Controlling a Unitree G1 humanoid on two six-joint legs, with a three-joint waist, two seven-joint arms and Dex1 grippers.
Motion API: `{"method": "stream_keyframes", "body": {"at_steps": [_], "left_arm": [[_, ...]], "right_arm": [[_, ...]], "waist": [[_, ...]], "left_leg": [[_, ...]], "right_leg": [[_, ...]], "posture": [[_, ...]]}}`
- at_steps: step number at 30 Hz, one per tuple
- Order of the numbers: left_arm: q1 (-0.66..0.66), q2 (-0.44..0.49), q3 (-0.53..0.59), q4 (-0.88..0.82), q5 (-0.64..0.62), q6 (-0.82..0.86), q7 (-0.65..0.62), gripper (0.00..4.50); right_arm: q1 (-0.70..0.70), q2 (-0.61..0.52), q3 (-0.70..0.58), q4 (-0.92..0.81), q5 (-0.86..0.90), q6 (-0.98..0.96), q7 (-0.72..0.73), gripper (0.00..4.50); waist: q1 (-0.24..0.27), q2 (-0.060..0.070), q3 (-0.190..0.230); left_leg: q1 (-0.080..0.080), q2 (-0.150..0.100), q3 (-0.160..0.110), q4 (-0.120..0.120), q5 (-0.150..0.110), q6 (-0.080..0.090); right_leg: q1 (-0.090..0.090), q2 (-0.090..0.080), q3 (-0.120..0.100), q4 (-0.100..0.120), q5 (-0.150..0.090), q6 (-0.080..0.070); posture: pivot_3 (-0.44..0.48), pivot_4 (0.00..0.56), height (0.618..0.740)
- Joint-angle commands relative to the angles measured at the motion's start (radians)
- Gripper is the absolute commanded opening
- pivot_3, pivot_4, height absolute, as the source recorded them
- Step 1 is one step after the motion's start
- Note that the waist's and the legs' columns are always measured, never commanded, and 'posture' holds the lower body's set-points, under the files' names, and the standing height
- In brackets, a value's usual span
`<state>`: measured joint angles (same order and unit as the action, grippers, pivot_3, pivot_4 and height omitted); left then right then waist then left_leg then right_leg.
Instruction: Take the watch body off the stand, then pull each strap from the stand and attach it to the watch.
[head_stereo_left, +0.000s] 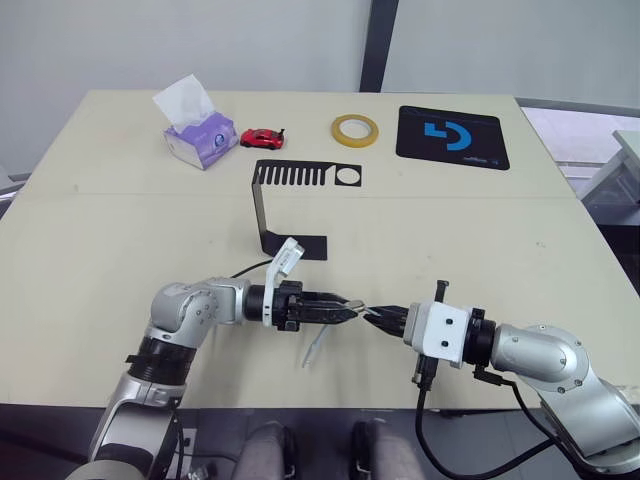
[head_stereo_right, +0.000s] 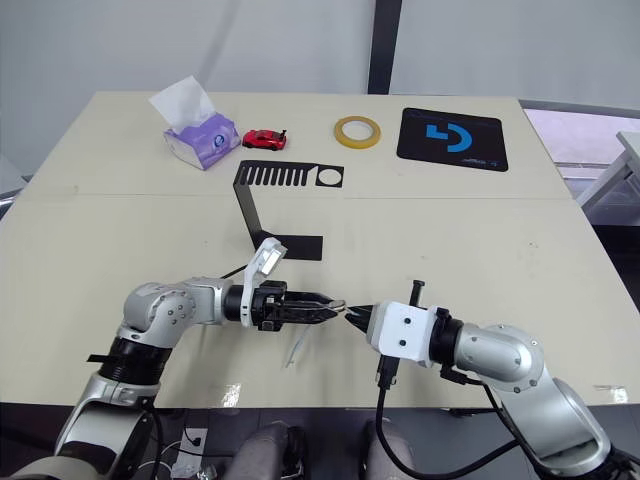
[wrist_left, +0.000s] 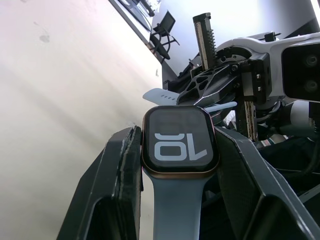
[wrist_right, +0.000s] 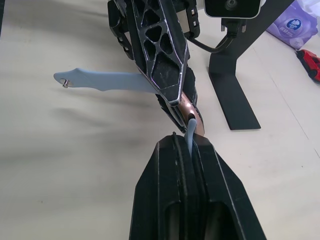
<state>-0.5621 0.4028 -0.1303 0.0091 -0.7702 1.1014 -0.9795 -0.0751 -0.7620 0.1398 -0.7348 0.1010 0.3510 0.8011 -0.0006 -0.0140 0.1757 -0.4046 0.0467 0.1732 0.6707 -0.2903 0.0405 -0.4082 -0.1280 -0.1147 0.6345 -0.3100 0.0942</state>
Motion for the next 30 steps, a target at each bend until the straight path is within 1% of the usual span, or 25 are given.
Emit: {"method": "stream_keyframes", "body": {"at_steps": [1,14,30], "left_arm": [[0.001,-0.028,-0.016,-0.068,-0.033,0.014,-0.008,1.75],[0.001,-0.045,-0.023,-0.091,-0.038,0.042,0.015,1.75],[0.008,-0.056,-0.022,-0.104,-0.043,0.054,0.032,1.75]], "right_arm": [[-0.027,0.013,0.022,-0.029,-0.001,-0.012,-0.002,0.00],[-0.071,0.020,0.046,-0.034,-0.039,0.036,-0.009,0.00],[-0.090,0.031,0.071,-0.033,-0.065,0.060,-0.005,0.00]], "waist": [[0.000,0.000,0.000],[0.000,0.000,0.000],[0.000,0.000,0.000]], "left_leg": [[0.000,0.000,0.000,0.000,0.000,0.000],[0.000,0.000,0.000,0.000,0.000,0.000],[0.000,0.000,0.000,0.000,0.000,0.000]], "right_leg": [[0.000,0.000,0.000,0.000,0.000,0.000],[0.000,0.000,0.000,0.000,0.000,0.000],[0.000,0.000,0.000,0.000,0.000,0.000]], "posture": [[0.000,0.150,0.740],[0.000,0.150,0.740],[0.000,0.150,0.740]]}}
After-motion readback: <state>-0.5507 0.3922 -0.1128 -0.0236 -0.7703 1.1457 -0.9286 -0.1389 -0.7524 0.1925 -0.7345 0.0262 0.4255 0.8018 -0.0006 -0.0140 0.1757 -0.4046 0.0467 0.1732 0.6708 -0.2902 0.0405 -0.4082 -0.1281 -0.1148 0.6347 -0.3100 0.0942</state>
